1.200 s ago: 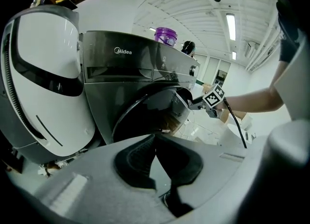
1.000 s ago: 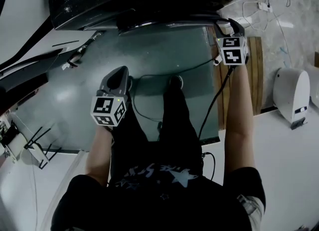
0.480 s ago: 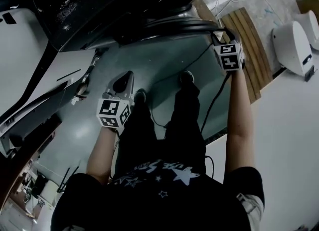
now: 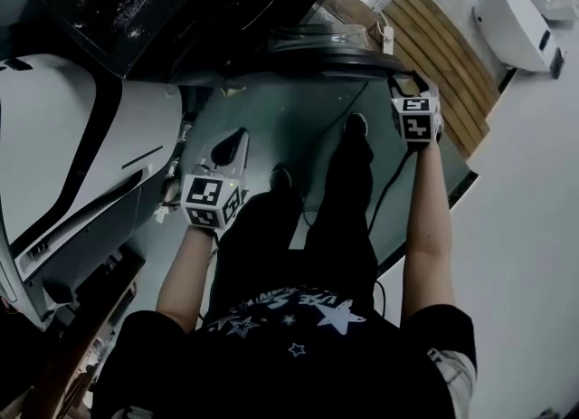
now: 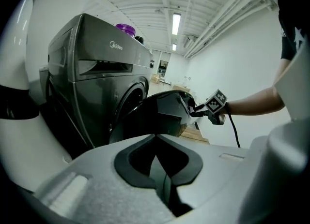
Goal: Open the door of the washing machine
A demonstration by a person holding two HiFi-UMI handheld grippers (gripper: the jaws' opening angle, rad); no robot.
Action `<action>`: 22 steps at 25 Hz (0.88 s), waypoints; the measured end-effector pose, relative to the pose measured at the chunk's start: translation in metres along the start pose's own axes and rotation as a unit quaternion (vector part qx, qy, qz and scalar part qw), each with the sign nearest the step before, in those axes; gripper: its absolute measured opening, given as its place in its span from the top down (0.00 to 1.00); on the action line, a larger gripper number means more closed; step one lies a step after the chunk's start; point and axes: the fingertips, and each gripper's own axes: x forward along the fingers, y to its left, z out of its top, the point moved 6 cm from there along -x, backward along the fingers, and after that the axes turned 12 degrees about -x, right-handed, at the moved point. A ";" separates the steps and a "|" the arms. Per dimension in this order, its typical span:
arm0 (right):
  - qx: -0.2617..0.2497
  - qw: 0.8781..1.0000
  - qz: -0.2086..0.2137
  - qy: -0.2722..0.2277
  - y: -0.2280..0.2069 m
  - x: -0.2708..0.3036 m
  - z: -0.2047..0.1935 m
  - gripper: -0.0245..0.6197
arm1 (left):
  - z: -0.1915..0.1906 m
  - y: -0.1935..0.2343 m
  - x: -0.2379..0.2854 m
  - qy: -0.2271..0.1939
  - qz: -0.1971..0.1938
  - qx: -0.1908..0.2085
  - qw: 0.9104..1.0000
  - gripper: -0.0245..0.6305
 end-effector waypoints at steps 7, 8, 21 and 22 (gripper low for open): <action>0.082 0.995 -0.045 0.028 0.065 -0.058 -0.048 0.59 | -0.016 -0.011 -0.023 0.033 -0.039 0.028 0.998 0.95; 0.090 0.994 -0.051 0.030 0.075 -0.067 -0.053 0.59 | -0.021 -0.014 -0.025 0.041 -0.044 0.029 0.998 0.95; 0.136 0.990 -0.035 0.013 0.162 -0.136 -0.096 0.70 | -0.075 -0.049 -0.036 0.074 -0.069 0.054 0.993 0.95; 0.136 0.990 -0.031 0.011 0.169 -0.139 -0.097 0.70 | -0.080 -0.051 -0.039 0.077 -0.070 0.059 0.993 0.95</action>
